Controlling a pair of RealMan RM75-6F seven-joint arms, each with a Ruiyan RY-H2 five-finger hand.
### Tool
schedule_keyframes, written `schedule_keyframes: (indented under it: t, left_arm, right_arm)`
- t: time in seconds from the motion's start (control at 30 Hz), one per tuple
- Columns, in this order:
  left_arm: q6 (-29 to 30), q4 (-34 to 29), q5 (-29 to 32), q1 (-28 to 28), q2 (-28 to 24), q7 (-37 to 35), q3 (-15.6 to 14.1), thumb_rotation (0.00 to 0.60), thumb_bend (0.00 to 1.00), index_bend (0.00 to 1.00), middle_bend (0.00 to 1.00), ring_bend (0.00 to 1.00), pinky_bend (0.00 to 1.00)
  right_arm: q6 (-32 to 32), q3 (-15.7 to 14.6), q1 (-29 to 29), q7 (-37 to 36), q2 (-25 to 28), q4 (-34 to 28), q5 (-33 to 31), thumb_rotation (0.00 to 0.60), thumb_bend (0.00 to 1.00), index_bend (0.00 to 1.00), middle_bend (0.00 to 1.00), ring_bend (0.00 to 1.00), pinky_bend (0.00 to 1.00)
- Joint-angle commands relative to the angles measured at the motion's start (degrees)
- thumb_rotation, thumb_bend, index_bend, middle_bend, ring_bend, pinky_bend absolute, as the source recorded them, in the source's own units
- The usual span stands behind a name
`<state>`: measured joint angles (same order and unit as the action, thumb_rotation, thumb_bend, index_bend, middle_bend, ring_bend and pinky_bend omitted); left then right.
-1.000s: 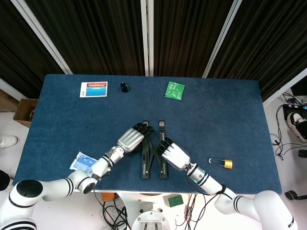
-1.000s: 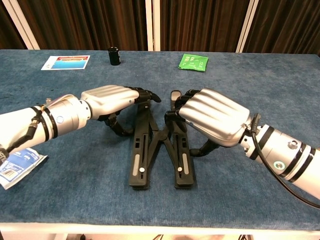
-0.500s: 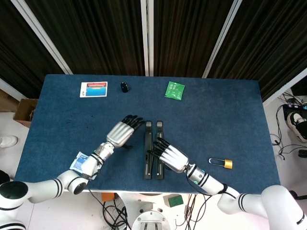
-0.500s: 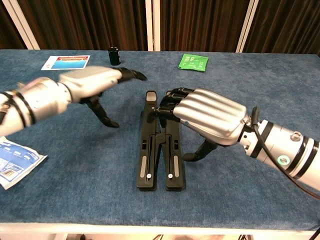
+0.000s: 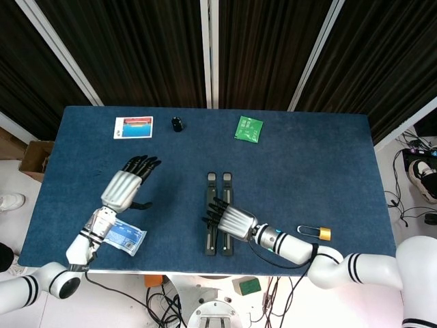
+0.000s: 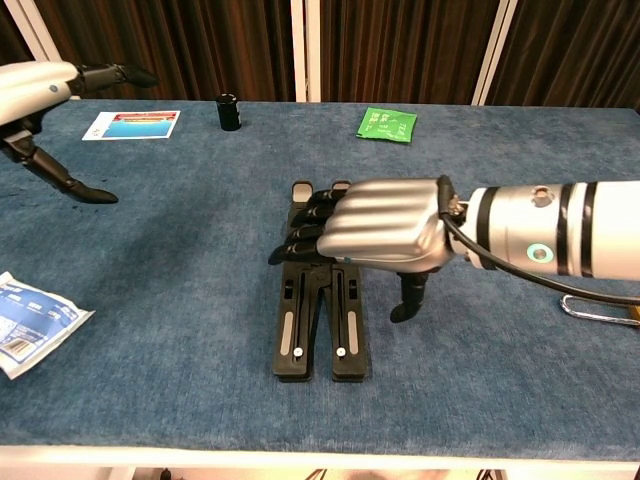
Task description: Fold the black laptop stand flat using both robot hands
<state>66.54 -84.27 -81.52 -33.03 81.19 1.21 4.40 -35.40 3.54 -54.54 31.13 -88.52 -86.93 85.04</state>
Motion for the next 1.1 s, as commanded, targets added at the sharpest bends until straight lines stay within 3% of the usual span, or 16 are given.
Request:
schedule_keyframes:
  t: [0.03,0.2,0.3,0.47,0.6,0.63,0.7,0.73,0.8,0.87,1.1]
  left_arm:
    - [0.82,-0.44,-0.41,0.57,-0.51,-0.49,-0.09,0.6,0.1,0.07,0.07,0.01,0.09]
    - [1.74,-0.67,-0.99,1.44,-1.07,-1.03,-0.24,0.6,0.1,0.07,0.07,0.01,0.09]
    - [2.66,-0.46,-1.46,2.13,-1.0,-1.66,-0.39,0.6,0.1,0.07,0.07,0.01,0.09]
    - [4.09,0.02,-2.5,3.38,-1.29,-2.66,-0.97,0.6,0.1,0.07,0.07,0.01,0.09]
    - [5.23,-0.15,-3.38,4.18,-1.83,-3.13,-1.22,0.6,0.1,0.07,0.07,0.01,0.09]
    - [5.58,-0.25,-3.59,4.41,-2.04,-3.23,-1.24,0.6,0.1,0.07,0.07,0.01,0.09]
    - [6.1,-0.53,-3.76,4.84,-2.65,-3.48,-1.25,0.6,0.1,0.07,0.07,0.01,0.09]
    - [6.42,-0.74,-3.7,5.16,-3.1,-3.7,-1.23,0.6,0.1,0.07,0.07,0.01,0.09]
    - [7.14,-1.13,-3.27,6.08,-4.41,-4.41,-1.19,0.6,0.1,0.07,0.07,0.01,0.09]
    - [7.61,-1.07,-2.97,7.02,-6.07,-4.85,-1.44,0.6,0.1,0.07,0.07,0.01,0.09]
    - [10.64,0.59,-2.51,11.69,-11.73,-4.08,-3.49,0.6,0.1,0.07,0.07,0.01,0.09]
  right_arm:
    - [0.95,0.62,-1.37,0.68,-1.56,1.76,-0.73,0.6,0.03,0.0,0.12,0.0,0.01]
    - [1.76,0.8,-3.28,-0.25,-4.61,5.47,-0.57,0.6,0.15,0.06,0.16,0.0,0.01]
    - [1.12,0.67,-3.9,-2.11,-6.54,8.16,0.37,0.6,0.21,0.19,0.23,0.01,0.02]
    - [-2.31,0.24,-4.45,-6.85,-9.14,13.72,3.84,0.6,0.37,0.51,0.44,0.2,0.15]
    - [-3.41,0.2,-4.94,-9.53,-10.72,17.57,4.67,0.6,0.39,0.59,0.5,0.25,0.19]
    - [-3.35,0.25,-4.99,-10.04,-10.99,18.28,4.41,0.6,0.38,0.56,0.48,0.24,0.19]
    - [-2.7,0.49,-4.61,-9.03,-10.91,18.76,2.73,0.6,0.36,0.41,0.4,0.16,0.13]
    - [-2.42,0.69,-4.03,-7.68,-10.65,18.46,1.23,0.6,0.33,0.25,0.3,0.09,0.08]
    - [-3.54,1.14,-1.77,-5.42,-9.34,15.75,-2.4,0.6,0.25,0.03,0.09,0.0,0.01]
    - [-7.5,1.35,1.32,-4.57,-6.91,12.07,-4.47,0.6,0.2,0.0,0.0,0.0,0.0]
    - [-27.82,-0.24,15.99,-10.64,7.95,-3.69,-5.1,0.6,0.2,0.0,0.0,0.0,0.0]
